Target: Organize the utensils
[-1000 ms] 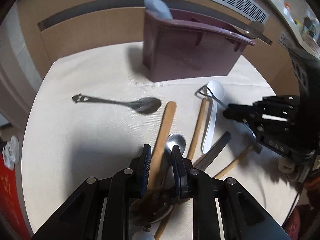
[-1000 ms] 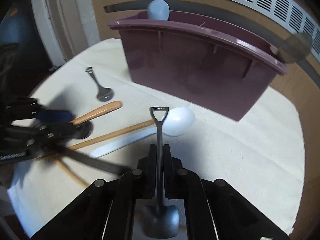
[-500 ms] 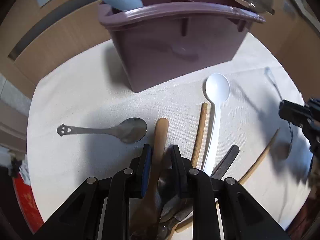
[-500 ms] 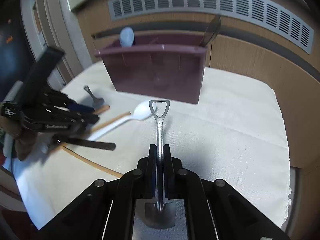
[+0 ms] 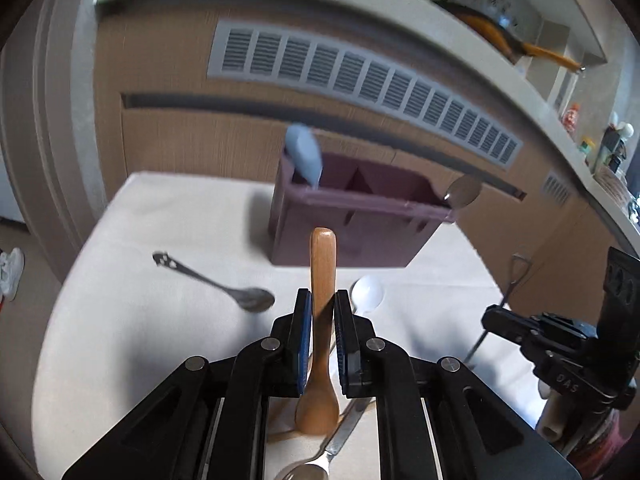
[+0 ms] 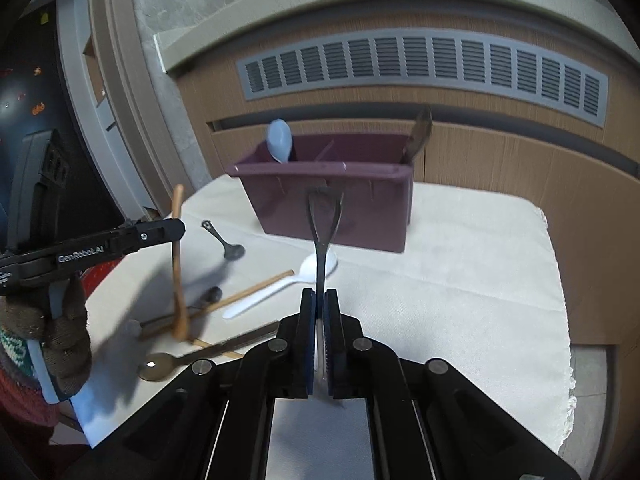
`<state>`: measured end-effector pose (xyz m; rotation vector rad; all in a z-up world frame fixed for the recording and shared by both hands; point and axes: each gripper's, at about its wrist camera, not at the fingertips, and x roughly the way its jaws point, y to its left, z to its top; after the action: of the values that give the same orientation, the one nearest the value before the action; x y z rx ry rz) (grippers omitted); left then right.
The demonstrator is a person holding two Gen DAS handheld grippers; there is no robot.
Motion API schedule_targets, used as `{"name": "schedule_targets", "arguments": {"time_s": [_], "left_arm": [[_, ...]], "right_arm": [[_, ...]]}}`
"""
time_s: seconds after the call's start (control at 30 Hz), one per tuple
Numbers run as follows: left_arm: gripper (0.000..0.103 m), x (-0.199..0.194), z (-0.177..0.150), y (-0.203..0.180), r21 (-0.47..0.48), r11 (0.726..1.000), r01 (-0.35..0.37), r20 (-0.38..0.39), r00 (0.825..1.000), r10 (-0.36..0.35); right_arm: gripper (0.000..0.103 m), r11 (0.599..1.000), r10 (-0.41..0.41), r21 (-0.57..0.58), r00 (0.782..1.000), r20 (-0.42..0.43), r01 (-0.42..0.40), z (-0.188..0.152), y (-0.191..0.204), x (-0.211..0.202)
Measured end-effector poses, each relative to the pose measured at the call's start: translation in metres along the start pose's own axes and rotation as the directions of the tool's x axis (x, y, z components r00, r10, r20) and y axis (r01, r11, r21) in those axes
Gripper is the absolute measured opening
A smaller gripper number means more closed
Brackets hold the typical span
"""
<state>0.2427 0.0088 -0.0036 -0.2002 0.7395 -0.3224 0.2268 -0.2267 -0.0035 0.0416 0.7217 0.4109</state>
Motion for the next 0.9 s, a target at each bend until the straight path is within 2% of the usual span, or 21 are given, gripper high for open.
{"name": "schedule_targets", "arguments": {"time_s": [0.23, 0.6, 0.63, 0.77, 0.83, 0.9], "left_arm": [[0.011, -0.027, 0.011, -0.015, 0.036, 0.999, 0.016, 0.051, 0.999, -0.018], [0.012, -0.035, 0.008, -0.015, 0.021, 0.998, 0.052, 0.047, 0.997, -0.053], [0.012, -0.035, 0.008, -0.016, 0.019, 0.998, 0.053, 0.047, 0.997, -0.054], [0.012, -0.035, 0.005, -0.013, 0.01, 0.998, 0.055, 0.043, 0.998, -0.055], [0.011, -0.035, 0.004, -0.009, -0.006, 0.998, 0.057, 0.04, 0.998, -0.057], [0.011, -0.033, 0.002, -0.007, -0.018, 0.998, 0.06, 0.034, 0.998, -0.059]], "right_arm": [[0.003, 1.0, 0.001, -0.02, 1.0, 0.031, 0.0, 0.005, 0.007, -0.01], [0.003, 1.0, 0.007, 0.0, 0.998, 0.062, -0.007, 0.007, -0.003, -0.03], [0.003, 1.0, -0.006, 0.0, 0.998, 0.056, 0.006, 0.008, -0.004, -0.029], [0.006, 0.994, -0.095, 0.04, 0.994, -0.057, 0.097, 0.004, -0.023, -0.01], [0.011, 0.991, -0.111, 0.061, 0.985, -0.13, 0.12, -0.006, -0.036, 0.003], [0.015, 0.987, -0.102, 0.105, 0.982, -0.162, 0.12, -0.018, -0.046, 0.011]]}}
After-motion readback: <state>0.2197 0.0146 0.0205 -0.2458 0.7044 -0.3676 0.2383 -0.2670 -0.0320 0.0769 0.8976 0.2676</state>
